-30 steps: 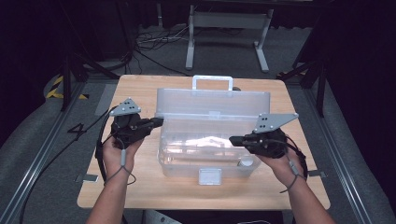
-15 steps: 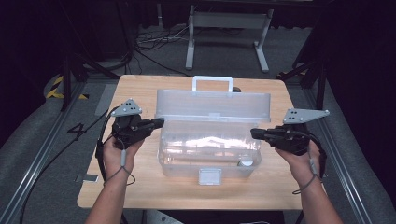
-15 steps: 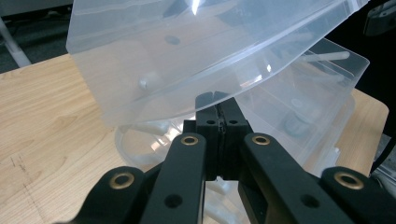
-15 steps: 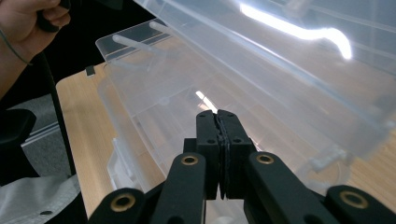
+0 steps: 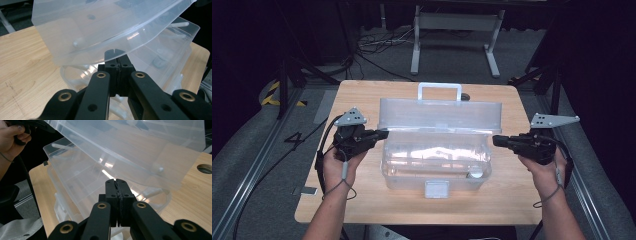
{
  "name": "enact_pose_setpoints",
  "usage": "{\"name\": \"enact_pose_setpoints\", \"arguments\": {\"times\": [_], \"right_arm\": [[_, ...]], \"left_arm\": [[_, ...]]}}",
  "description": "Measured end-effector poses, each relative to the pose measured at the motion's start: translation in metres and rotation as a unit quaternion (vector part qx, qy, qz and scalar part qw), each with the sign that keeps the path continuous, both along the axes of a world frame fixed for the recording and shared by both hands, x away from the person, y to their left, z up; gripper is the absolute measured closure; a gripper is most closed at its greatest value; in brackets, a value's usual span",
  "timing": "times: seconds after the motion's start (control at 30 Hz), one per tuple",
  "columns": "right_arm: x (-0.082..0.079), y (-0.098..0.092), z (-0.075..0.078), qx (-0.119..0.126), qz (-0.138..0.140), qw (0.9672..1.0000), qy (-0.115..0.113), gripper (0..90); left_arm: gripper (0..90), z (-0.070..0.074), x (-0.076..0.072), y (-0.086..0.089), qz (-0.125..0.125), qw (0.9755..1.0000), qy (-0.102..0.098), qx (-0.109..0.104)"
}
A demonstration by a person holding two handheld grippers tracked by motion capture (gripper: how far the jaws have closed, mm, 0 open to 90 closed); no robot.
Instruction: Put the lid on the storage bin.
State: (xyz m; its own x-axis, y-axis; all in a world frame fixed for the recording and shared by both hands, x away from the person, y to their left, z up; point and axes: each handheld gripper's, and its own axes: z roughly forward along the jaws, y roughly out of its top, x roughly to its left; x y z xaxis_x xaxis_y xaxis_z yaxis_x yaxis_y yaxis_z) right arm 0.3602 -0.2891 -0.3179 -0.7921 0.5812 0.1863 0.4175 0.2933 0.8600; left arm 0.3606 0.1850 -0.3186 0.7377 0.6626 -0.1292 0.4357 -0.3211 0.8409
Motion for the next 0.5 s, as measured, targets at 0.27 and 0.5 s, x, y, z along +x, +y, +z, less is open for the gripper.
{"name": "enact_pose_setpoints", "arguments": {"times": [0.27,0.5], "right_arm": [[0.0011,-0.0054,0.0003,-0.002,-0.004,1.0,0.005,89.4],[0.0011,-0.005,0.0015,-0.014,-0.001,0.9998,0.012,89.4]], "left_arm": [[86.8,-0.0024,-0.001,-0.0024,-0.01,0.9999,0.008,0.01],[84.5,-0.0022,-0.0046,-0.0025,-0.016,0.9997,0.015,0.013]]}}
